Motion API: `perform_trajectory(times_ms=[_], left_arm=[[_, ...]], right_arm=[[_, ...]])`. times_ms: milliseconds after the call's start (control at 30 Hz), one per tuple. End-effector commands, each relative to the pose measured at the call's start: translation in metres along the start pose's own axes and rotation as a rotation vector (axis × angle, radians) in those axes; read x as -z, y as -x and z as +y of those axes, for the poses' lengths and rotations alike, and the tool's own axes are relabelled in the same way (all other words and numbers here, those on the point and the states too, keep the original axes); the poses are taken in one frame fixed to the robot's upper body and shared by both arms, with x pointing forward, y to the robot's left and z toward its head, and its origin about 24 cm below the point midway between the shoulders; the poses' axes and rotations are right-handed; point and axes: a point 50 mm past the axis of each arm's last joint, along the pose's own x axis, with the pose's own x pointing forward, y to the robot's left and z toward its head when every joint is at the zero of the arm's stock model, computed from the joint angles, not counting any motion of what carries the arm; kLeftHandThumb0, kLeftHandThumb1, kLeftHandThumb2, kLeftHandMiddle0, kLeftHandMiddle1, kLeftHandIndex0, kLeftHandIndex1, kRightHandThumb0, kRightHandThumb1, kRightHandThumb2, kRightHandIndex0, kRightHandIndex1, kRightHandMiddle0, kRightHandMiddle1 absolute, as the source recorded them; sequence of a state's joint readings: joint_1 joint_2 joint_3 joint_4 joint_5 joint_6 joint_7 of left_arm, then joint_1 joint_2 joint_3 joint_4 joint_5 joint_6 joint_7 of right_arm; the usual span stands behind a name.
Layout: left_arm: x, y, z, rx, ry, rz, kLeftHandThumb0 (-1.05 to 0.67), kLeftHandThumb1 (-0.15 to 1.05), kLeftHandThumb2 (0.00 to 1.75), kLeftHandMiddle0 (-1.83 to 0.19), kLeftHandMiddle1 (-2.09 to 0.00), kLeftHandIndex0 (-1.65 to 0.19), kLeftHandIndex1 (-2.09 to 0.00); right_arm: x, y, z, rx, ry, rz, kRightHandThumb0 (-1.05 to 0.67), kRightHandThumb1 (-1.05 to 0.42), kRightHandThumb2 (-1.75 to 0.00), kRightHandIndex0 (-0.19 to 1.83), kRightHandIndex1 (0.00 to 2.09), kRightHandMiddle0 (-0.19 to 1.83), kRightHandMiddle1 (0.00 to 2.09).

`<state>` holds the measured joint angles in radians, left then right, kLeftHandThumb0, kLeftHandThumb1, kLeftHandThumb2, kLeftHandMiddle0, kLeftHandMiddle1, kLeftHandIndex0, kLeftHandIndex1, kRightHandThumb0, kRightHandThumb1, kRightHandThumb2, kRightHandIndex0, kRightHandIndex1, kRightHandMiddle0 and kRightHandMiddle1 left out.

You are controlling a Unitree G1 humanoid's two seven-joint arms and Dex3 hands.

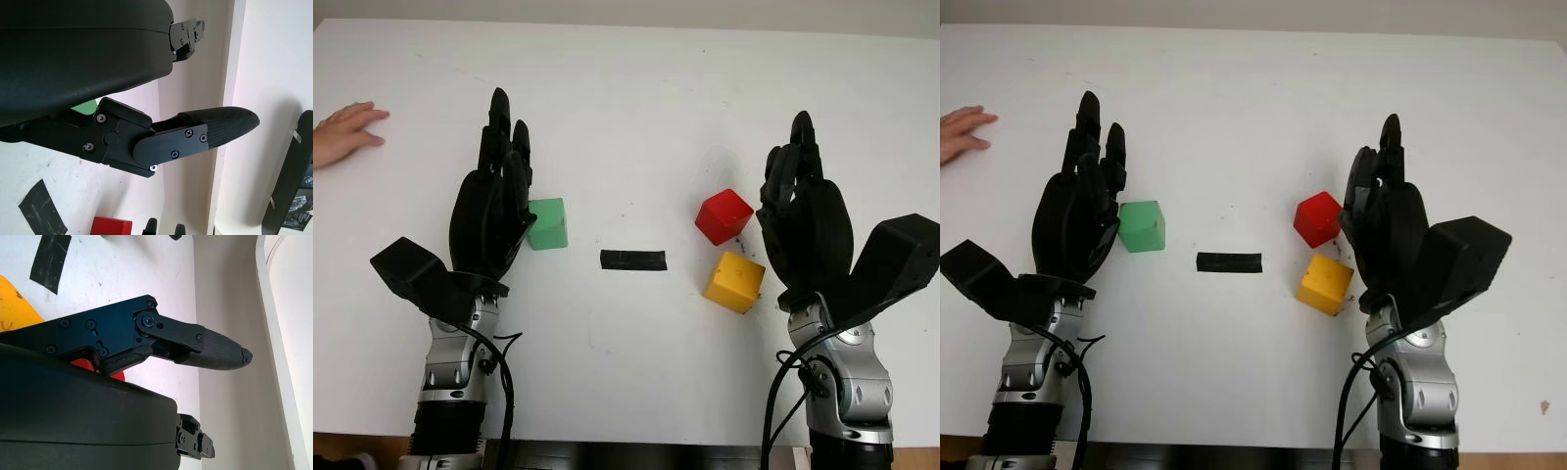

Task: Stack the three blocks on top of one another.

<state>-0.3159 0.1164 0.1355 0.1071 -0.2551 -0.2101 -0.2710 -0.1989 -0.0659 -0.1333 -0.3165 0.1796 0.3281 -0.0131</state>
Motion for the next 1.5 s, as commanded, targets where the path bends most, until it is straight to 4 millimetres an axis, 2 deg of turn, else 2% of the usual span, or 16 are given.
perform_trajectory(times_ms=[0, 433, 567, 633, 733, 833, 867, 900, 933, 967, 1033, 1133, 1233, 1300, 1467], left_arm=[[-0.003, 0.001, 0.001, 0.003, -0.003, -0.017, -0.8, 1.05, 0.64, 0.19, 0.0, 0.19, 0.0], [-0.004, 0.002, 0.001, -0.011, -0.018, -0.024, -0.8, 1.05, 0.65, 0.19, 0.0, 0.19, 0.0], [-0.012, -0.002, 0.006, -0.018, -0.064, -0.044, -0.8, 1.05, 0.64, 0.19, 0.0, 0.19, 0.0], [-0.017, -0.005, 0.01, -0.016, -0.079, -0.046, -0.81, 1.05, 0.61, 0.19, 0.0, 0.19, 0.0], [-0.026, -0.013, 0.02, -0.015, -0.091, -0.054, -0.8, 1.05, 0.6, 0.19, 0.0, 0.19, 0.0], [-0.033, -0.018, 0.03, -0.008, -0.103, -0.062, -0.8, 1.05, 0.59, 0.19, 0.0, 0.19, 0.0], [-0.035, -0.02, 0.032, -0.007, -0.105, -0.065, -0.79, 1.05, 0.59, 0.19, 0.0, 0.19, 0.0], [-0.036, -0.02, 0.034, -0.009, -0.107, -0.067, -0.79, 1.05, 0.59, 0.19, 0.0, 0.19, 0.0], [-0.038, -0.022, 0.036, -0.013, -0.105, -0.068, -0.79, 1.05, 0.59, 0.19, 0.0, 0.19, 0.0], [-0.038, -0.023, 0.036, -0.016, -0.102, -0.069, -0.79, 1.05, 0.59, 0.19, 0.0, 0.19, 0.0], [-0.037, -0.024, 0.036, -0.015, -0.106, -0.068, -0.79, 1.05, 0.59, 0.19, 0.0, 0.19, 0.0], [-0.036, -0.024, 0.035, -0.01, -0.11, -0.062, -0.79, 1.05, 0.6, 0.19, 0.0, 0.19, 0.0], [-0.035, -0.024, 0.034, -0.019, -0.114, -0.062, -0.79, 1.05, 0.6, 0.19, 0.0, 0.19, 0.0], [-0.035, -0.023, 0.035, -0.023, -0.122, -0.063, -0.78, 1.05, 0.63, 0.19, 0.0, 0.19, 0.0], [-0.037, -0.024, 0.036, -0.031, -0.103, -0.065, -0.77, 1.05, 0.63, 0.19, 0.0, 0.19, 0.0]], right_arm=[[-0.008, 0.001, -0.001, 0.0, 0.017, -0.031, -0.77, -1.05, -0.71, -0.19, 0.0, -0.19, 0.0], [-0.011, 0.0, -0.005, -0.032, 0.035, -0.053, -0.75, -1.05, -0.69, -0.19, 0.0, -0.19, 0.0], [-0.03, -0.006, -0.017, -0.083, 0.114, -0.125, -0.69, -1.05, -0.57, -0.19, 0.0, -0.19, 0.0], [-0.041, -0.01, -0.024, -0.067, 0.14, -0.141, -0.7, -1.05, -0.3, -0.16, 0.02, -0.12, 0.03], [-0.068, -0.023, -0.04, -0.071, 0.307, -0.211, -0.71, -1.01, -0.12, -0.11, 0.05, -0.08, 0.05], [-0.089, -0.034, -0.052, -0.083, 0.429, -0.228, -0.64, -0.95, -0.06, -0.04, 0.09, -0.02, 0.09], [-0.094, -0.037, -0.055, -0.086, 0.455, -0.225, -0.6, -0.89, -0.05, 0.06, 0.14, 0.0, 0.32], [-0.1, -0.04, -0.058, -0.091, 0.498, -0.219, -0.59, -0.87, -0.05, 0.09, 0.17, -0.09, 0.59], [-0.107, -0.044, -0.061, -0.109, 0.559, -0.225, -0.58, -0.85, -0.05, 0.13, 0.19, -0.11, 0.74], [-0.114, -0.047, -0.062, -0.131, 0.617, -0.234, -0.54, -0.82, -0.04, 0.18, 0.22, -0.07, 0.88], [-0.124, -0.052, -0.064, -0.179, 0.763, -0.257, -0.53, -0.78, -0.04, 0.21, 0.23, -0.04, 0.96], [-0.135, -0.057, -0.064, -0.221, 0.951, -0.274, -0.54, -0.7, -0.05, 0.34, 0.27, 0.18, 0.81], [-0.143, -0.061, -0.063, -0.261, 1.079, -0.28, -0.54, -0.64, -0.05, 0.66, 0.27, 0.58, 0.52], [-0.147, -0.063, -0.06, -0.293, 1.15, -0.259, -0.5, -0.62, -0.05, 0.81, 0.24, 0.77, 0.36], [-0.149, -0.066, -0.051, -0.37, 1.316, -0.214, -0.49, -0.64, -0.06, 0.84, 0.18, 0.77, 0.23]])
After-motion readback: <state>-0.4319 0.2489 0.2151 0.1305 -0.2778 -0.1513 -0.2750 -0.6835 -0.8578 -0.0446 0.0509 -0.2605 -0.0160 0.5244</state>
